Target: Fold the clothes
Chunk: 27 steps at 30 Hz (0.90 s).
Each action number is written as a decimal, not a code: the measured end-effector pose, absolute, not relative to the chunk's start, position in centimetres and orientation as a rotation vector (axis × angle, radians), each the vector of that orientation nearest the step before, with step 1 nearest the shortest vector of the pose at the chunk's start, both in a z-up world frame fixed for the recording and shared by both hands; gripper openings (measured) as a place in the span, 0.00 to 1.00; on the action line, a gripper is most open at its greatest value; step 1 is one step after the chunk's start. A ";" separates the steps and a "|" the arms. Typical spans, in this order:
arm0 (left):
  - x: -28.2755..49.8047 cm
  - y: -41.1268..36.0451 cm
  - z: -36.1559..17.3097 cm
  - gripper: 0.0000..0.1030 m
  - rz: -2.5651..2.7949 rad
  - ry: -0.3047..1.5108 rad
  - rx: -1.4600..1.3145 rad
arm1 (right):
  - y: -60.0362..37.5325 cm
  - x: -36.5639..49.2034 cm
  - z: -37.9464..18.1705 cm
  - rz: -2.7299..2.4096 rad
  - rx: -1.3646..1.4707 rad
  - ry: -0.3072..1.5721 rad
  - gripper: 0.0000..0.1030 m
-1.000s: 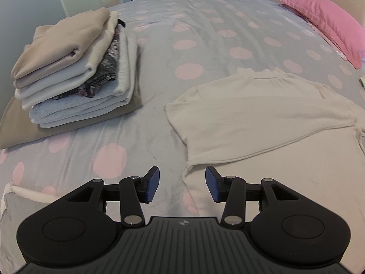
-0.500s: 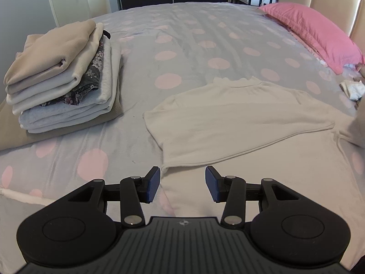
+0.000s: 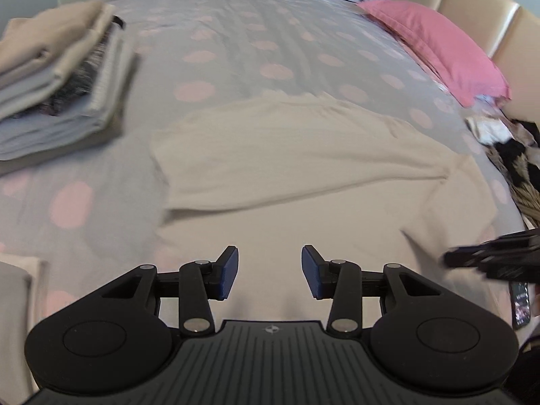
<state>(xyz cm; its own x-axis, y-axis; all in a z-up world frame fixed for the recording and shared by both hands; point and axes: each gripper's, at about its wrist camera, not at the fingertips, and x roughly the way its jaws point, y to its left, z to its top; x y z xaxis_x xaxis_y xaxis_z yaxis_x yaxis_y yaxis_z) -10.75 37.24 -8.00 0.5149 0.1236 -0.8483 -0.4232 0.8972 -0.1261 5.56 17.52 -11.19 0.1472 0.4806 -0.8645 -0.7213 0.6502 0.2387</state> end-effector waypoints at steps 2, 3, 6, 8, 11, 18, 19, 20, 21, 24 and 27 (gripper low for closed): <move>-9.9 36.2 -8.8 0.38 0.307 0.994 -0.335 | 17.9 5.0 -12.8 0.895 -0.286 1.154 0.11; -9.5 35.7 -9.2 0.38 0.291 1.001 -0.332 | 18.0 5.0 -13.3 0.906 -0.294 1.162 0.12; -8.1 34.3 -10.0 0.38 0.241 1.019 -0.317 | 18.4 4.9 -14.3 0.949 -0.299 1.186 0.21; -7.4 33.4 -10.5 0.38 0.212 1.022 -0.309 | 18.4 5.0 -14.1 0.979 -0.284 1.200 0.21; -6.3 32.5 -11.2 0.38 0.162 1.027 -0.315 | 18.4 5.1 -13.8 1.004 -0.282 1.216 0.23; -3.4 31.5 -13.4 0.41 0.110 1.055 -0.410 | 16.6 7.7 -14.0 0.883 -0.322 1.271 0.29; -2.8 31.3 -13.6 0.41 0.106 1.060 -0.415 | 16.3 8.2 -14.1 0.868 -0.306 1.287 0.29; -2.3 31.1 -13.9 0.41 0.102 1.063 -0.405 | 16.2 8.5 -14.2 0.863 -0.282 1.306 0.30; -1.8 30.8 -14.2 0.41 0.097 1.068 -0.391 | 16.0 8.8 -14.2 0.857 -0.258 1.325 0.31; -0.3 29.8 -15.8 0.40 0.095 1.093 -0.326 | 15.7 9.2 -14.1 0.856 -0.234 1.340 0.34; 0.4 28.1 -17.1 0.31 0.061 1.115 -0.243 | 15.4 9.3 -14.0 0.850 -0.257 1.320 0.37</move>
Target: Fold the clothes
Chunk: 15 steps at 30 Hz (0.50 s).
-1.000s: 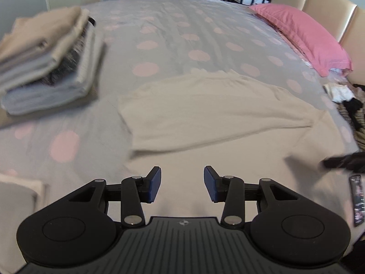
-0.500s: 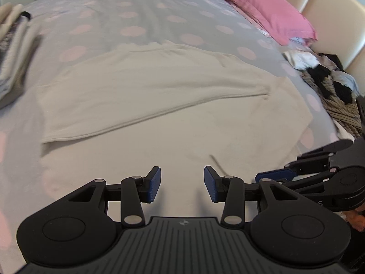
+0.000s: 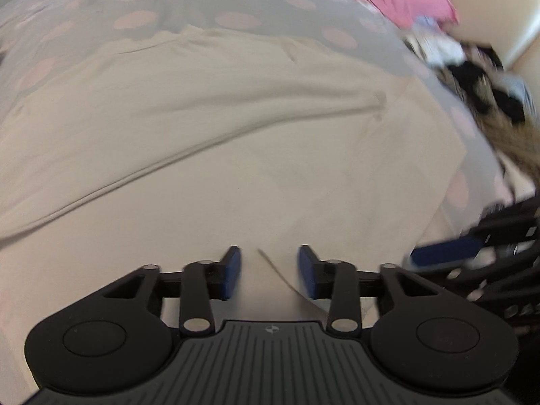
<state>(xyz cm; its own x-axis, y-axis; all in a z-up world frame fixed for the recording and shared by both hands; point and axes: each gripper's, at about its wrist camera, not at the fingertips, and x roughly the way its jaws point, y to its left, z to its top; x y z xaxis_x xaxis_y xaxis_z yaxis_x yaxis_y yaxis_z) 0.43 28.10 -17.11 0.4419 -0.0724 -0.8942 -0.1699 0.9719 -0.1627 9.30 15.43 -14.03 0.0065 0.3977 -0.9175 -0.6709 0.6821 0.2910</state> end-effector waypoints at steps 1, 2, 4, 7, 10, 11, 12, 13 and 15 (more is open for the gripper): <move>0.4 27.6 -17.1 0.30 0.045 1.105 -0.217 | 15.3 9.4 -14.1 0.846 -0.259 1.315 0.37; 0.4 27.1 -17.2 0.24 0.029 1.095 -0.191 | 15.1 9.5 -14.1 0.840 -0.252 1.316 0.38; 0.2 26.3 -17.1 0.08 0.002 1.084 -0.156 | 14.9 9.8 -14.3 0.826 -0.235 1.326 0.38; -0.1 26.1 -16.1 0.06 -0.018 1.053 -0.162 | 14.9 10.3 -14.7 0.805 -0.231 1.332 0.38; -0.3 26.7 -13.8 0.05 -0.029 1.001 -0.200 | 14.6 10.7 -14.7 0.786 -0.232 1.335 0.38; -0.3 27.0 -12.8 0.05 -0.033 0.977 -0.218 | 14.5 10.9 -14.5 0.781 -0.229 1.331 0.38; -0.2 27.3 -11.6 0.05 -0.038 0.950 -0.238 | 14.3 11.1 -14.3 0.772 -0.224 1.321 0.38; -0.2 27.6 -10.4 0.05 -0.043 0.922 -0.257 | 14.1 11.4 -14.0 0.758 -0.219 1.308 0.39; 0.0 28.2 -8.1 0.05 -0.056 0.874 -0.291 | 13.2 12.4 -13.1 0.722 -0.204 1.274 0.40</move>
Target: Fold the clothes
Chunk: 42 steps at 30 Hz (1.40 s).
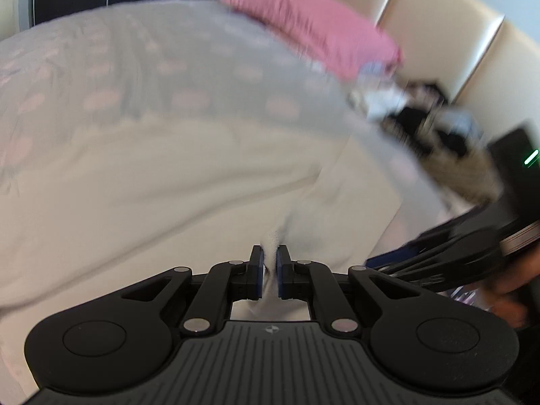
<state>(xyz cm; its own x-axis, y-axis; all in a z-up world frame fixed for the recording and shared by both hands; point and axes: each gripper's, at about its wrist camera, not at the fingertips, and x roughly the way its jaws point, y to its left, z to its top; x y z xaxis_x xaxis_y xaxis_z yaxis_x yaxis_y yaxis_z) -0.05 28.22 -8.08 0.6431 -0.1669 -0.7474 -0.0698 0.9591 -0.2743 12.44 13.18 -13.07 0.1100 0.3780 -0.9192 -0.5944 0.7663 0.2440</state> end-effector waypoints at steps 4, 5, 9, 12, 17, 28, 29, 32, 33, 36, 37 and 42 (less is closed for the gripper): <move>1.4 29.1 -4.0 0.05 -0.087 0.814 -0.333 | 12.1 14.6 -12.3 0.648 -0.144 1.250 0.42; 2.1 29.2 -3.1 0.05 -0.094 0.802 -0.337 | 11.9 15.0 -12.3 0.650 -0.116 1.256 0.42; 4.3 29.5 0.7 0.05 -0.106 0.752 -0.317 | 11.6 15.5 -12.6 0.662 -0.033 1.255 0.42; 5.2 30.3 2.7 0.05 -0.108 0.731 -0.315 | 12.0 15.5 -13.1 0.658 -0.050 1.198 0.41; 5.5 31.7 5.9 0.05 -0.125 0.647 -0.297 | 12.3 16.8 -14.6 0.668 -0.013 1.096 0.39; 4.1 39.2 7.8 0.05 0.061 0.605 -0.278 | 11.5 21.8 -15.5 0.526 0.075 1.023 0.36; 3.6 40.2 7.5 0.05 0.085 0.610 -0.281 | 11.4 21.9 -15.4 0.527 0.087 1.026 0.35; 1.8 43.3 5.8 0.05 0.161 0.641 -0.291 | 11.3 22.1 -15.0 0.530 0.119 1.035 0.34; 1.0 44.4 5.2 0.05 0.190 0.650 -0.295 | 11.6 21.9 -14.9 0.535 0.115 1.032 0.34; -1.0 47.7 3.3 0.05 0.273 0.676 -0.341 | 12.5 21.5 -14.7 0.557 0.102 1.019 0.34; -1.7 48.7 2.6 0.05 0.298 0.684 -0.363 | 12.8 21.4 -14.6 0.565 0.099 1.015 0.34; -4.4 52.2 -2.2 0.05 0.379 0.765 -0.445 | 14.2 20.9 -14.5 0.591 0.065 1.018 0.34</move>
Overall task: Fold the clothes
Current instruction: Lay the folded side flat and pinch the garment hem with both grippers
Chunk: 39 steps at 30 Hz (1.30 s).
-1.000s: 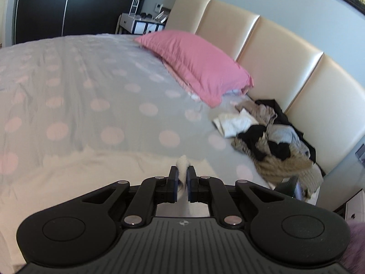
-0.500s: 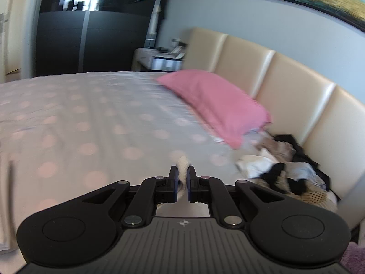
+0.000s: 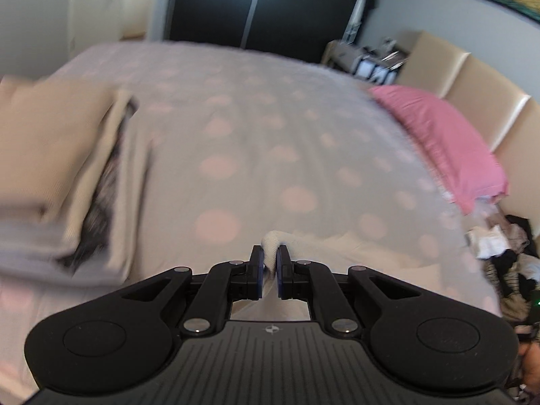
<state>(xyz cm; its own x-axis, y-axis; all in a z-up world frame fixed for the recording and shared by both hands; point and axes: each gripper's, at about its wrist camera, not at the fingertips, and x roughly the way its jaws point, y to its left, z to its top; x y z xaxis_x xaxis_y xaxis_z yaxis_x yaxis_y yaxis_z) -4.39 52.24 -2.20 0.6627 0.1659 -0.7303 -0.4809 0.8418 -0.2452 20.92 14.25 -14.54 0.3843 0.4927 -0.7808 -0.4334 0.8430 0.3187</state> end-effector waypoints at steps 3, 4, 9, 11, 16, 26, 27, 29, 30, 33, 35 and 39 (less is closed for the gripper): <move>-5.3 53.2 -5.4 0.05 0.409 0.818 -0.481 | 14.4 21.0 -15.0 0.538 0.013 1.013 0.35; -5.5 53.4 -6.4 0.05 0.418 0.840 -0.489 | 14.4 21.1 -15.2 0.516 -0.001 1.014 0.35; -5.8 54.0 -9.5 0.06 0.452 0.920 -0.475 | 13.0 21.7 -15.3 0.483 0.074 1.038 0.35; -6.0 54.5 -10.0 0.06 0.468 0.925 -0.489 | 12.9 21.8 -14.9 0.497 0.094 1.029 0.36; -6.9 55.4 -10.5 0.19 0.483 0.901 -0.528 | 14.3 21.8 -14.2 0.573 0.115 1.040 0.45; -8.2 56.1 -13.1 0.30 0.471 0.940 -0.578 | 16.4 19.6 -14.0 0.701 -0.084 1.004 0.47; -8.1 56.0 -13.8 0.30 0.465 0.959 -0.587 | 16.5 19.3 -14.0 0.709 -0.117 0.996 0.47; -7.9 55.6 -14.5 0.30 0.449 0.998 -0.576 | 17.0 18.4 -14.2 0.700 -0.218 0.963 0.47; -7.9 55.4 -14.8 0.30 0.443 1.015 -0.566 | 17.3 18.0 -14.3 0.691 -0.270 0.948 0.47; -8.1 55.3 -14.9 0.30 0.442 1.019 -0.571 | 17.8 17.2 -14.9 0.696 -0.378 0.913 0.46; -8.2 55.4 -14.9 0.30 0.447 1.019 -0.581 | 18.1 17.0 -15.1 0.693 -0.407 0.894 0.46; -8.3 55.3 -15.1 0.30 0.449 1.020 -0.586 | 18.7 16.8 -15.1 0.693 -0.471 0.849 0.42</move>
